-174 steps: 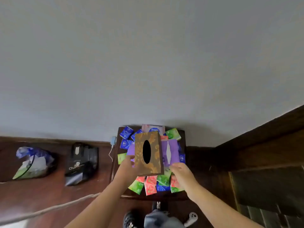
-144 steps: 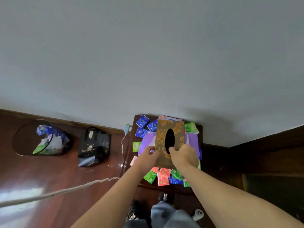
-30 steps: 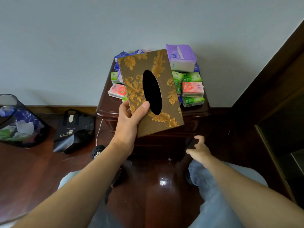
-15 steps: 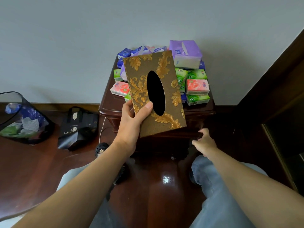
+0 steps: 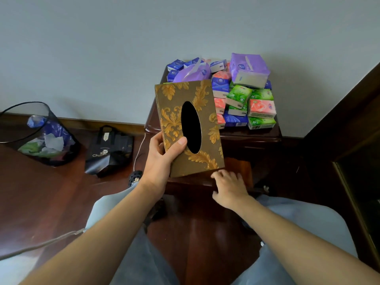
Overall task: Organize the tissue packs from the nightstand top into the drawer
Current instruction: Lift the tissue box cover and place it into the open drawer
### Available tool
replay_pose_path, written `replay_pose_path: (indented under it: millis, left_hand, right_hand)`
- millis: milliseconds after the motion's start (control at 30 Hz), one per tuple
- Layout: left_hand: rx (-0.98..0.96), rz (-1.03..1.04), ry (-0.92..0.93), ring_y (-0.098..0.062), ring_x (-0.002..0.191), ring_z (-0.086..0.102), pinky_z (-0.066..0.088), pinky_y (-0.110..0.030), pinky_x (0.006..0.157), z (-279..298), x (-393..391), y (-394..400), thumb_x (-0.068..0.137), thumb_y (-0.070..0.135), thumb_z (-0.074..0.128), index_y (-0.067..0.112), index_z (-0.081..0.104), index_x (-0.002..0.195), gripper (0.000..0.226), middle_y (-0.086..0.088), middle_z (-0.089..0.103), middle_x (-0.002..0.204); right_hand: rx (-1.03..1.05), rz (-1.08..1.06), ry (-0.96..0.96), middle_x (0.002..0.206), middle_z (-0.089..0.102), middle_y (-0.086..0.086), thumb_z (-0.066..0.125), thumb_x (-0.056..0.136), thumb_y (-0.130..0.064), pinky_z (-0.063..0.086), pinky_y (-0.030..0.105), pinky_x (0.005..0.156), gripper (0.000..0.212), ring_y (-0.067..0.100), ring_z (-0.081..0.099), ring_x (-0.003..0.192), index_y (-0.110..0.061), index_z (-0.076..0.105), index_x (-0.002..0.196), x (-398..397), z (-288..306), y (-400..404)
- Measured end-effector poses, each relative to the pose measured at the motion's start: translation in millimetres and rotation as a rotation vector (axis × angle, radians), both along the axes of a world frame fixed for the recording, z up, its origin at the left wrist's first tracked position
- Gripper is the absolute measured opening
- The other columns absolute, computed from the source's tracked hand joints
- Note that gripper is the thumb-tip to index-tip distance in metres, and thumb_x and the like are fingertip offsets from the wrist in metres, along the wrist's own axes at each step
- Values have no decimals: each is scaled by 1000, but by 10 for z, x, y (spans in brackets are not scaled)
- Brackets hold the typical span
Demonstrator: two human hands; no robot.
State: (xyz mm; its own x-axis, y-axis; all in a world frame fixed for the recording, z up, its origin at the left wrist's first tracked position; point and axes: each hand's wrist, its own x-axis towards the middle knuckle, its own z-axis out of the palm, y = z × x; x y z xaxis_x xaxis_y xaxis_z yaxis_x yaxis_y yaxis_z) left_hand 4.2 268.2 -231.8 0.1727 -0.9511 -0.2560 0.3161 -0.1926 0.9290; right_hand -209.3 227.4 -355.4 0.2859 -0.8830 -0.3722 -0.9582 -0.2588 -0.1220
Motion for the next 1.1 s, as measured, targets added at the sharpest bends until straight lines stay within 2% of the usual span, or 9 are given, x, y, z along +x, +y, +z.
replay_pose_path:
  millis: [100, 200, 300, 367, 467, 700, 900, 1033, 1100]
  left_hand:
    - [-2, 64, -12, -27, 114, 72, 60, -44, 92, 35, 220, 167, 60, 56, 96, 30, 44, 144, 102, -5, 69, 132]
    - [-12, 123, 16, -26, 112, 73, 62, -34, 83, 63, 428, 306, 62, 52, 96, 27, 43, 145, 101, -7, 68, 133]
    - [-8, 144, 31, -26, 110, 74, 63, -32, 78, 75, 584, 408, 65, 52, 95, 26, 43, 146, 100, -7, 69, 132]
    - [5, 153, 18, -26, 107, 75, 63, -33, 73, 61, 650, 464, 64, 55, 95, 27, 42, 146, 101, -6, 69, 132]
    - [24, 149, 16, -24, 108, 75, 63, -32, 73, 4, 688, 537, 62, 55, 95, 31, 41, 147, 103, -6, 67, 134]
    - [82, 97, 19, -21, 108, 74, 63, -33, 79, -192, 517, 627, 57, 59, 95, 34, 41, 143, 104, -3, 69, 130]
    - [111, 47, 23, -19, 106, 75, 63, -33, 79, -274, 431, 661, 56, 58, 96, 32, 42, 142, 106, -3, 68, 130]
    - [137, 25, 31, -18, 102, 76, 62, -29, 74, -300, 426, 680, 63, 52, 92, 29, 40, 143, 98, -5, 67, 129]
    - [164, 20, 35, -17, 100, 76, 62, -28, 72, -328, 434, 670, 68, 49, 90, 26, 40, 143, 93, -6, 68, 128]
  right_hand:
    - [124, 113, -188, 146, 55, -2, 70, 94, -37, 44, 46, 112, 61, 27, 50, 134, -31, 43, 149, 393, 26, 52]
    - [6, 84, -105, 138, 56, -1, 75, 93, -26, 52, 42, 99, 57, 26, 53, 128, -27, 44, 142, 592, -13, 141]
    - [-92, 58, 5, 131, 59, 2, 67, 96, -8, 55, 39, 93, 43, 25, 56, 122, -22, 50, 134, 624, -29, 216]
    - [-96, 66, 4, 127, 62, 1, 67, 95, -3, 57, 36, 91, 39, 22, 60, 119, -20, 57, 129, 597, -47, 272]
    - [-61, 74, -22, 126, 64, -2, 74, 92, -7, 57, 33, 91, 42, 19, 63, 118, -23, 60, 129, 540, -53, 413]
    - [60, 136, -3, 124, 65, -7, 76, 89, -13, 56, 35, 92, 41, 19, 65, 114, -32, 63, 123, 470, -99, 695]
    - [73, 201, -6, 119, 67, -5, 77, 89, -17, 57, 39, 90, 35, 23, 66, 111, -29, 62, 118, 427, -122, 844]
    - [199, 173, -111, 113, 69, -11, 82, 87, -31, 58, 34, 90, 32, 15, 67, 105, -32, 68, 115, 344, -73, 739]
    - [348, -5, -317, 102, 74, -13, 79, 90, -40, 58, 32, 91, 24, 12, 71, 98, -32, 71, 111, 274, 22, 598]
